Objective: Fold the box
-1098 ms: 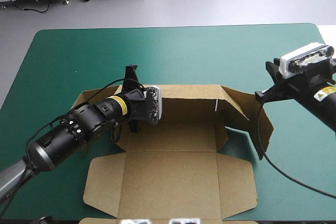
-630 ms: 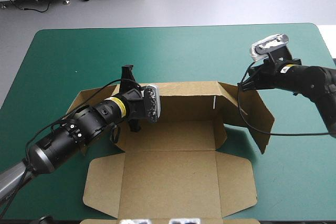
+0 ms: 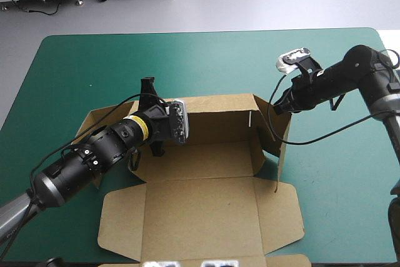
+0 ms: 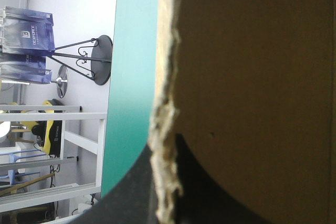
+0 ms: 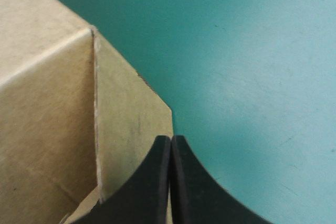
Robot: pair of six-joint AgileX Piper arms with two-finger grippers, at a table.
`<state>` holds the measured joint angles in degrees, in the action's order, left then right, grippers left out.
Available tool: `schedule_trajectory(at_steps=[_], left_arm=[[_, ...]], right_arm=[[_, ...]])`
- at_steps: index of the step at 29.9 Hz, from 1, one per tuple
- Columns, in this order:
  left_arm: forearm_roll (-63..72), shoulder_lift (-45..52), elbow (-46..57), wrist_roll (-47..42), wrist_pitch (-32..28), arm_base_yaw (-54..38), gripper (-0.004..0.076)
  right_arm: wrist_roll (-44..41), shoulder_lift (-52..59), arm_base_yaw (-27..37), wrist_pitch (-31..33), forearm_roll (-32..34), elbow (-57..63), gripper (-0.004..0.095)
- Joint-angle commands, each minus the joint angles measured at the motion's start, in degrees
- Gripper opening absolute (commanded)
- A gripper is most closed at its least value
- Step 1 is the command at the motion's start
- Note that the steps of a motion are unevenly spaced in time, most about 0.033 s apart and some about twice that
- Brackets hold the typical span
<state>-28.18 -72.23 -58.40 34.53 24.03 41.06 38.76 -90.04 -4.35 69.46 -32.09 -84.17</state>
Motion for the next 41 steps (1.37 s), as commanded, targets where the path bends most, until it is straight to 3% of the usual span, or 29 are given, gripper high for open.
schedule_trajectory(at_steps=[1, 9, 15, 21, 24, 28, 30, 37, 41], left_arm=[[-0.87, 1.43, -1.3, -1.79, 0.19, 0.12, -0.0006], [-0.87, 0.7, -1.21, -1.79, -1.27, 0.12, -0.0006], [-2.99, -0.45, 1.57, -1.79, -3.85, 0.12, -0.0006], [-2.57, -0.69, 2.3, -2.01, -5.41, 0.12, -0.0006], [-2.57, -0.69, 2.3, -2.39, -5.16, 0.12, -0.0006], [-2.57, -0.69, 2.3, -2.39, -5.16, 0.12, -0.0006], [-2.57, -0.69, 2.3, -2.39, -5.16, 0.12, -0.0006], [-2.57, -0.69, 2.3, -3.2, -5.02, 0.12, -0.0006], [-2.57, -0.69, 2.3, -3.54, -5.02, 0.12, -0.0006]], right_arm=[[5.0, 3.67, 3.34, 2.14, -8.44, 0.91, -0.0025], [16.04, 9.34, 4.59, -4.32, -13.0, 14.17, -0.0025], [32.33, 14.87, 4.59, -8.06, -22.08, 23.77, -0.0025], [34.39, 17.16, 4.59, -13.67, -23.39, 28.66, 0.0], [34.5, 17.16, 4.5, -11.54, -25.03, 28.66, 0.0129], [34.71, 17.16, 4.5, -9.12, -26.3, 28.66, 0.043], [34.64, 17.16, 4.0, -8.77, -26.62, 28.66, 0.0516], [33.2, 17.16, -0.22, -8.62, -25.51, 28.9, 0.0569], [31.09, 17.16, -1.89, -12.37, -25.5, 29.13, 0.0585]])
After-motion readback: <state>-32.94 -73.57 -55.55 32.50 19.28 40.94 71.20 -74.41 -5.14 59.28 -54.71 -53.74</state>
